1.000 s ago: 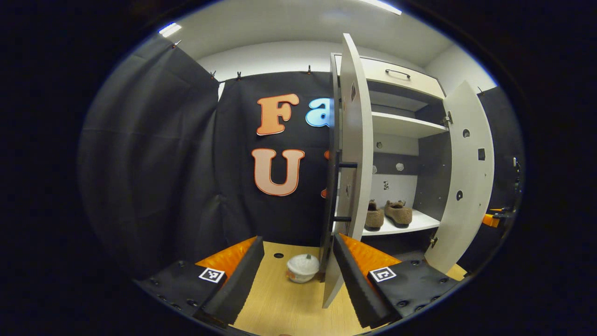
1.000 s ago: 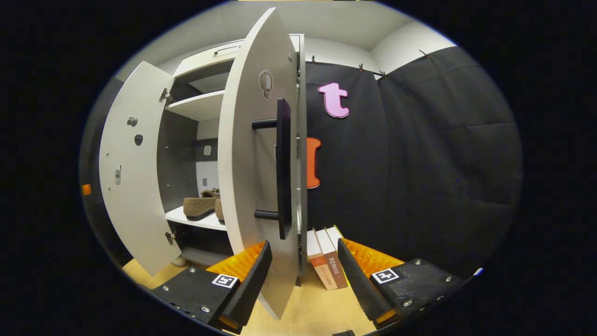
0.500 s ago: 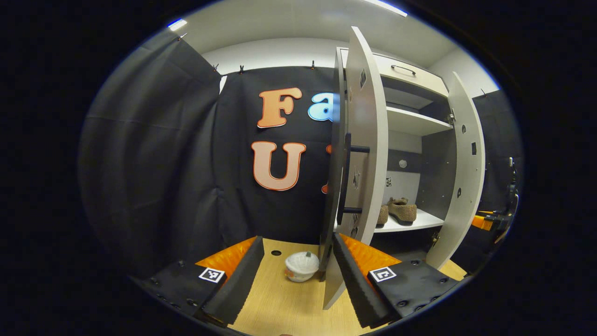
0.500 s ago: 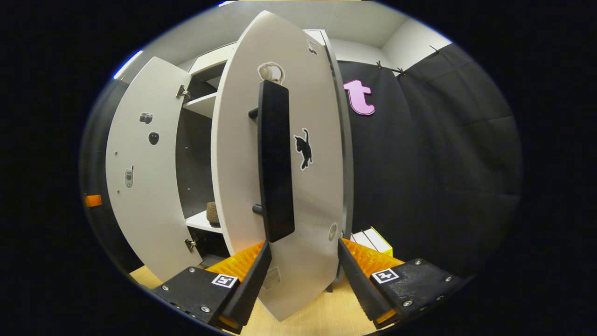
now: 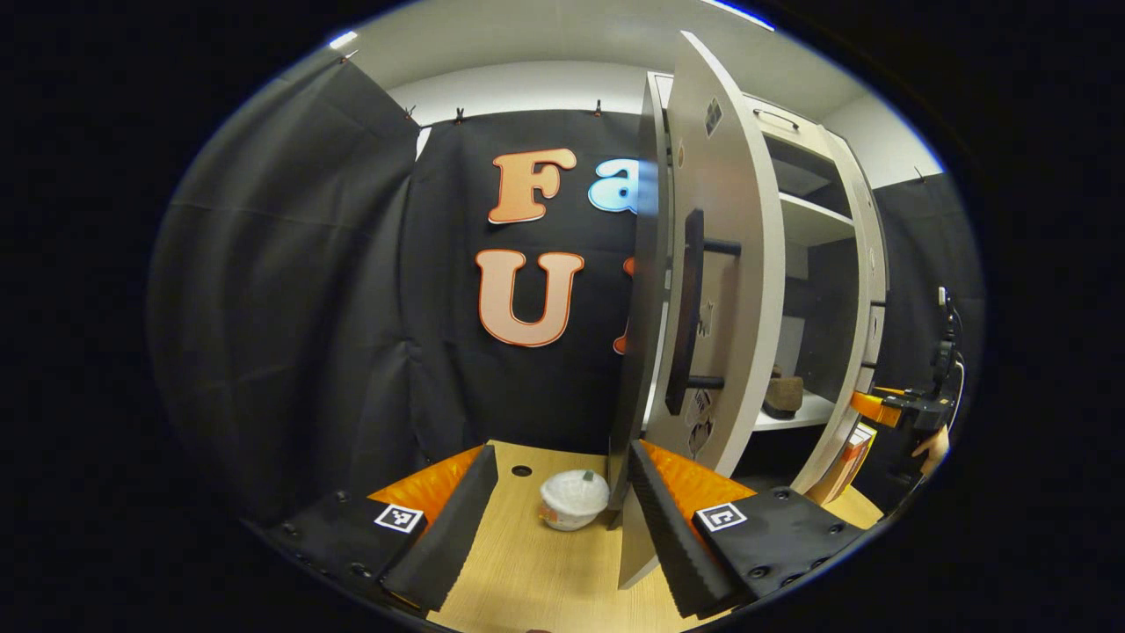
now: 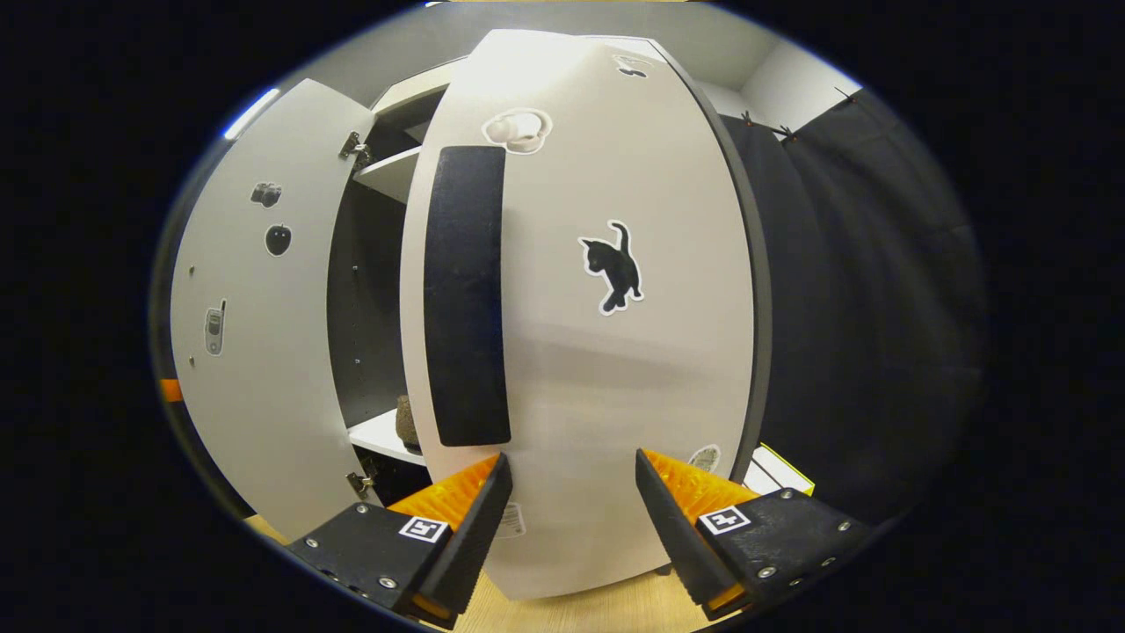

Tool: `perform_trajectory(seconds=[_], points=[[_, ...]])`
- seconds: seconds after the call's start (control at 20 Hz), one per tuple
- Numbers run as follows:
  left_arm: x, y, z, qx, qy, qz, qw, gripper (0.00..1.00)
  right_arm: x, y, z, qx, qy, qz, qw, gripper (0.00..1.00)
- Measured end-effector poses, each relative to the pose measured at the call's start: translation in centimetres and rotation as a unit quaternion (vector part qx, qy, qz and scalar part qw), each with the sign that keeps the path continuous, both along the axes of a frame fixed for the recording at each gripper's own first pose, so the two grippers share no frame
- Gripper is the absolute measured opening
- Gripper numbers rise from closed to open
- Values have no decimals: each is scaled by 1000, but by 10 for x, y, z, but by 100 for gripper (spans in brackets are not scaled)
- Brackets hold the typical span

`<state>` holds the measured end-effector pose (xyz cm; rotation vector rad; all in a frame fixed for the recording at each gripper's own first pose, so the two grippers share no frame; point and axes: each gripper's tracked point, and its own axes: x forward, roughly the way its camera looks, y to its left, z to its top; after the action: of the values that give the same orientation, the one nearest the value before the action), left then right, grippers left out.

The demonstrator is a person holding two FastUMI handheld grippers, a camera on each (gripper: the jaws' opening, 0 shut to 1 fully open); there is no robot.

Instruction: Grab one shoe with the right hand and put it into the shoe cabinet, grab the other shoe with the left hand and put it into the shoe cabinet; then close the right door with the right hand and the left door with the left hand.

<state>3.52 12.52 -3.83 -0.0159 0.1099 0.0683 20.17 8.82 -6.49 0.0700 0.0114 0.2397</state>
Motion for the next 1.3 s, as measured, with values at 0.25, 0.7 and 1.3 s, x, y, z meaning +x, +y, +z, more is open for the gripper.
perform_trajectory(seconds=[0.25,0.7,1.3], points=[[17,-20,-11,7,6,-21,1000,97,-1,-3,2,-12,4,-13,1000,88],[25,-42,-21,-1,11,-34,999,97,-56,-47,19,-28,1,-16,999,92],[46,-139,-23,-3,13,-112,994,94,-114,-112,46,-20,-20,-37,999,92]])
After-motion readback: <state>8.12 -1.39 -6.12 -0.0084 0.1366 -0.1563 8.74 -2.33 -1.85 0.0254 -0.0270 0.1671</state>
